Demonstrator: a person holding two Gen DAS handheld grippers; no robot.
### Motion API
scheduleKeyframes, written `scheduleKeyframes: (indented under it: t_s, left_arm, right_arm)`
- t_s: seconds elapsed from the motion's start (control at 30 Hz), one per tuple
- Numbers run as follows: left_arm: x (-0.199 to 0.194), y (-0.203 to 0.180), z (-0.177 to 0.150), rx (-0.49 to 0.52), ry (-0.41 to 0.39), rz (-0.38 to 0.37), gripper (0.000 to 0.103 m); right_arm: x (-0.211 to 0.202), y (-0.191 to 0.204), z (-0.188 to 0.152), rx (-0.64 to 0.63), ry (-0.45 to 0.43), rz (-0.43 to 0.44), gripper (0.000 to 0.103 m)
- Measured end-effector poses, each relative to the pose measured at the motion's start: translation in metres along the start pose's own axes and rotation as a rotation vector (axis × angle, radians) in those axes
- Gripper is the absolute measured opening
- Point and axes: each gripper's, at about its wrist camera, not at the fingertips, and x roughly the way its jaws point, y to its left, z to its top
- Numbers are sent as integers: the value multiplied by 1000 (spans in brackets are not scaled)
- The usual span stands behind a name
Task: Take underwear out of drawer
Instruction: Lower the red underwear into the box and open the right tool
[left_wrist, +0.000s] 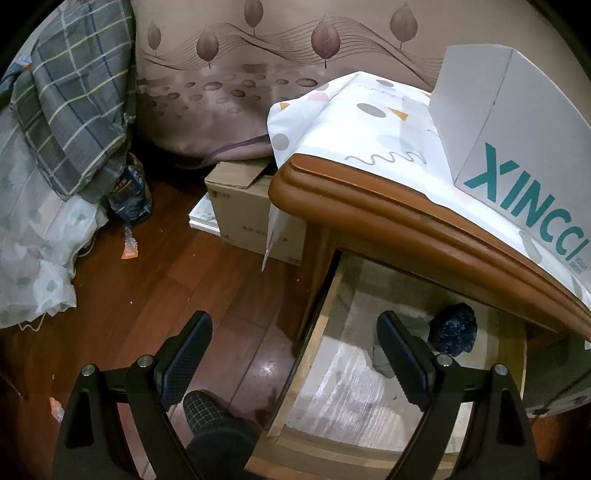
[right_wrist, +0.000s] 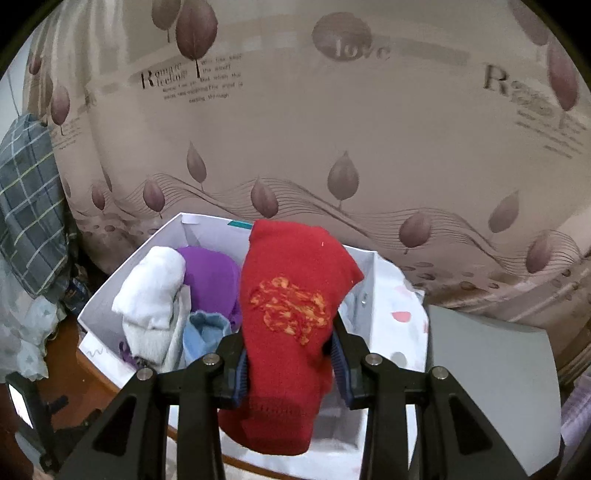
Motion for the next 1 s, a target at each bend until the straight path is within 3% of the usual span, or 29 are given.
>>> scheduleKeyframes:
  t_s: [0.2, 0.53, 0.63, 1.0]
  left_arm:
    - [0, 1, 0, -4, -6, 11, 89]
    - [4, 4, 1, -6, 12, 20, 89]
    - [6, 1, 1, 8, 17, 23, 89]
    - [13, -3, 0, 17, 34, 31, 89]
  right_arm:
    - [31, 12, 11, -41, 72, 13, 38]
    - [83, 5, -1, -34, 182, -22, 44]
    - [86, 4, -4, -31, 165, -56, 63]
    - [35, 8, -5, -106, 39, -68, 70]
